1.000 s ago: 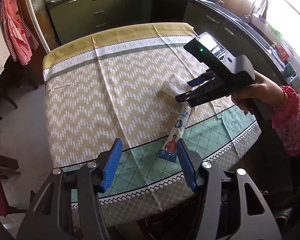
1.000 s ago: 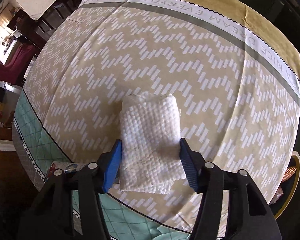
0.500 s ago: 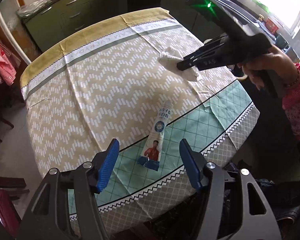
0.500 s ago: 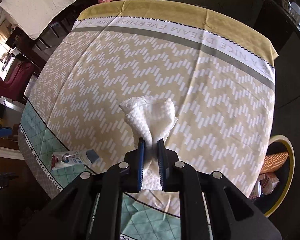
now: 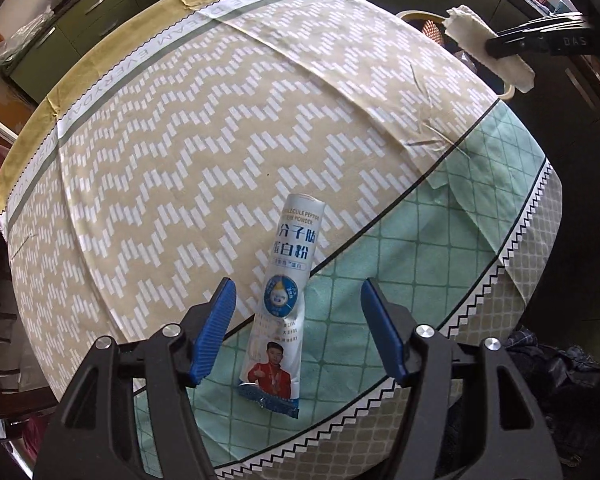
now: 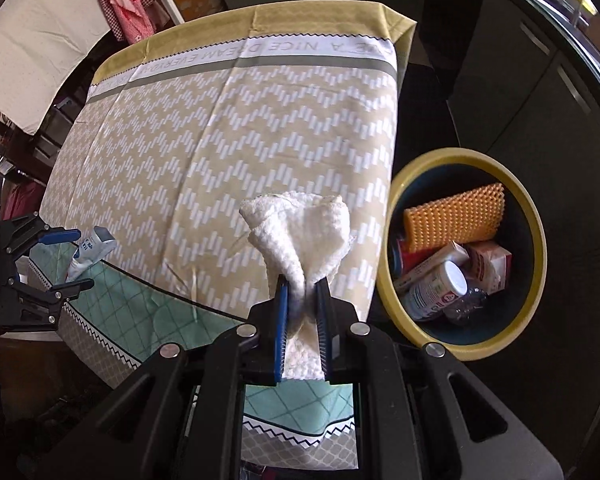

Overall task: Collect trash
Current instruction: 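Carry the paper towel to the bin while the left gripper grasps the white-and-blue tube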

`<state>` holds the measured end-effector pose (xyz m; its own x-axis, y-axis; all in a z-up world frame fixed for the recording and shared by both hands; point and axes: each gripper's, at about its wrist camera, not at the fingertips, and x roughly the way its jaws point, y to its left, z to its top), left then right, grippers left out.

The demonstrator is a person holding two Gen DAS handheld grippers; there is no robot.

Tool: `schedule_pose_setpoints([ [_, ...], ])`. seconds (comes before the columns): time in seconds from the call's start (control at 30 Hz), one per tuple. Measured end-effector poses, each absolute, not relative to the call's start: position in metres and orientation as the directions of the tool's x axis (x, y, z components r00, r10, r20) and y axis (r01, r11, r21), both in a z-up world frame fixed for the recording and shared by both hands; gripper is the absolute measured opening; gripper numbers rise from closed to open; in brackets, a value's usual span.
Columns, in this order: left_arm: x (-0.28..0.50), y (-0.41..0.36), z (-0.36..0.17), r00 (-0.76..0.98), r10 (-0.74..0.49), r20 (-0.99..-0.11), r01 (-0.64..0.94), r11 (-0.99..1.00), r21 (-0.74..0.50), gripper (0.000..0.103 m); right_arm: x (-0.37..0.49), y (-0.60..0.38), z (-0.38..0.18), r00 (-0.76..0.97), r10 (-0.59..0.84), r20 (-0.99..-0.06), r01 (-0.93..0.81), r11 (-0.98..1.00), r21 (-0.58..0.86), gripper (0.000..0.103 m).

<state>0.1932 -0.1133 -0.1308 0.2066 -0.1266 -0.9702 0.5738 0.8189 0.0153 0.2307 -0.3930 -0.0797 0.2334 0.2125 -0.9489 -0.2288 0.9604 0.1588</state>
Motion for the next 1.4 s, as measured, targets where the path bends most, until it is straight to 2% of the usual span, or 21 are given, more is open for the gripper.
schedule_pose_setpoints([
  [0.3, 0.19, -0.116, -0.143, 0.181, -0.12, -0.976, 0.583, 0.812, 0.008, 0.058, 0.247, -0.449, -0.085, 0.25, 0.187, -0.95, -0.099, 0.981, 0.167, 0.015],
  [0.5, 0.187, -0.117, -0.151, 0.17, -0.129, -0.977, 0.585, 0.811, -0.005, 0.044, 0.256, -0.479, -0.097, 0.239, 0.17, -0.956, -0.024, 0.985, 0.169, 0.015],
  [0.67, 0.188, -0.115, -0.15, 0.165, -0.134, -0.977, 0.587, 0.809, -0.012, 0.028, 0.257, -0.489, -0.102, 0.229, 0.165, -0.96, -0.001, 0.986, 0.169, 0.016],
  [0.77, 0.19, -0.116, -0.149, 0.166, -0.139, -0.976, 0.588, 0.809, -0.015, 0.022, 0.258, -0.49, -0.103, 0.228, 0.159, -0.961, 0.004, 0.986, 0.164, 0.016],
  [0.97, 0.185, -0.116, -0.125, 0.214, -0.184, -0.959, 0.579, 0.815, -0.027, 0.017, 0.261, -0.496, -0.102, 0.238, 0.153, -0.959, 0.021, 0.986, 0.162, 0.016],
  [1.3, 0.156, -0.107, -0.06, 0.311, -0.288, -0.906, 0.587, 0.808, -0.056, 0.017, 0.305, -0.534, -0.134, 0.186, 0.038, -0.982, 0.151, 0.986, 0.067, 0.016],
  [1.33, 0.153, -0.108, -0.056, 0.314, -0.294, -0.903, 0.588, 0.807, -0.058, 0.017, 0.311, -0.536, -0.138, 0.185, 0.029, -0.982, 0.162, 0.985, 0.059, 0.019],
  [1.4, 0.147, -0.112, -0.048, 0.316, -0.309, -0.897, 0.598, 0.799, -0.065, 0.017, 0.322, -0.54, -0.147, 0.179, 0.008, -0.984, 0.182, 0.982, 0.042, 0.051],
])
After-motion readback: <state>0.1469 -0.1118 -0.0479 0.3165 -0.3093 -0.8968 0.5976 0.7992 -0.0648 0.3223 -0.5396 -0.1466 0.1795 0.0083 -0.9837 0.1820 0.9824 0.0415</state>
